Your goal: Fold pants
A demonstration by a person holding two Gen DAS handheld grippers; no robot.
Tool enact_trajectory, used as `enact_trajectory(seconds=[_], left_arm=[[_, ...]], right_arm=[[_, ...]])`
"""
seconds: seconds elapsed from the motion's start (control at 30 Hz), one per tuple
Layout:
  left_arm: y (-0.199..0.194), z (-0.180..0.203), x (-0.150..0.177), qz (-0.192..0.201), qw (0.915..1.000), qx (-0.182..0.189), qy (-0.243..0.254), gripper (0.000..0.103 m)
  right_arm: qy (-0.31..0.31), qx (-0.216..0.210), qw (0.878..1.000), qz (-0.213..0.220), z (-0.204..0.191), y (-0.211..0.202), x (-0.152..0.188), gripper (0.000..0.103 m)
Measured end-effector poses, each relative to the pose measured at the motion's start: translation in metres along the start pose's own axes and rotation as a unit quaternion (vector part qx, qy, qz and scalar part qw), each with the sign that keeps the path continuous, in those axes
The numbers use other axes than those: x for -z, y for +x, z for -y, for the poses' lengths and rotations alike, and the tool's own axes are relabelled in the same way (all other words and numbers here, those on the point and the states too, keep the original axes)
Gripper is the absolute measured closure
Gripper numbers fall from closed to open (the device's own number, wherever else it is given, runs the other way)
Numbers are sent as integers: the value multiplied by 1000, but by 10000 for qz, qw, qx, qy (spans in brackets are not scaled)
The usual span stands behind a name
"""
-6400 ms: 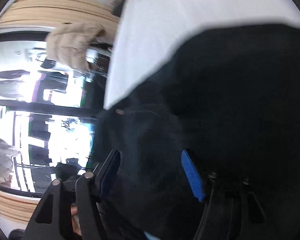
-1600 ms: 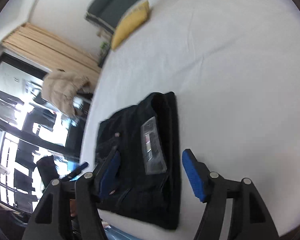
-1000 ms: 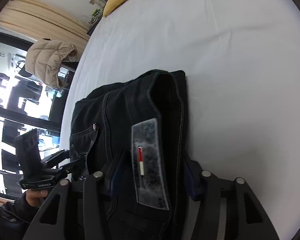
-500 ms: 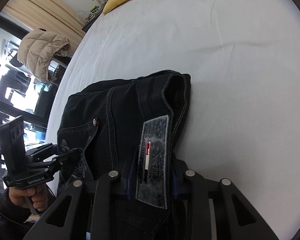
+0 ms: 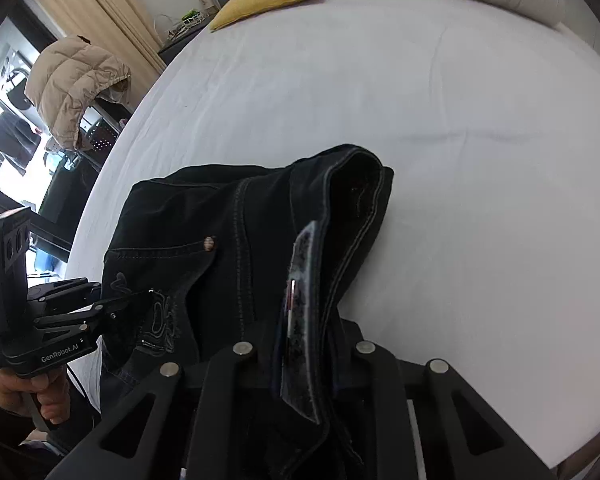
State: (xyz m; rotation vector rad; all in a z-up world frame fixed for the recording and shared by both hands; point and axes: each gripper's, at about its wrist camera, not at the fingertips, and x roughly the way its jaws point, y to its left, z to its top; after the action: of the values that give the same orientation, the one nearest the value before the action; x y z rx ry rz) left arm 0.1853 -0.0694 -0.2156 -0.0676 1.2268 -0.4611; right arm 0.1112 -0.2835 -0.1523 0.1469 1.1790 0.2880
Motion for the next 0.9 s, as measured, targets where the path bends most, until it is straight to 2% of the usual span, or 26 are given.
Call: enact_trajectory(seconds=[0.23, 0.37, 0.5, 0.7, 0.9], left_arm=[[-17, -2, 2, 143, 9998, 126, -21, 86], [-38, -8, 7, 329, 9994, 99, 8, 87], [-61, -30, 8, 524, 9985, 106, -112, 87], [-101, -76, 1, 828, 9964, -67, -195, 87], [-134, -135, -33, 1094, 9933, -359, -140, 87]], right_arm=[[-244, 148, 9994, 184, -26, -18, 1, 85], [-275, 96, 9992, 287, -40, -29, -1, 85], [-271, -67, 9989, 369, -52, -33, -9, 85], [-334, -474, 9970, 504, -82, -26, -44, 86], [-213, -1044, 9925, 592, -110, -2, -102, 86]])
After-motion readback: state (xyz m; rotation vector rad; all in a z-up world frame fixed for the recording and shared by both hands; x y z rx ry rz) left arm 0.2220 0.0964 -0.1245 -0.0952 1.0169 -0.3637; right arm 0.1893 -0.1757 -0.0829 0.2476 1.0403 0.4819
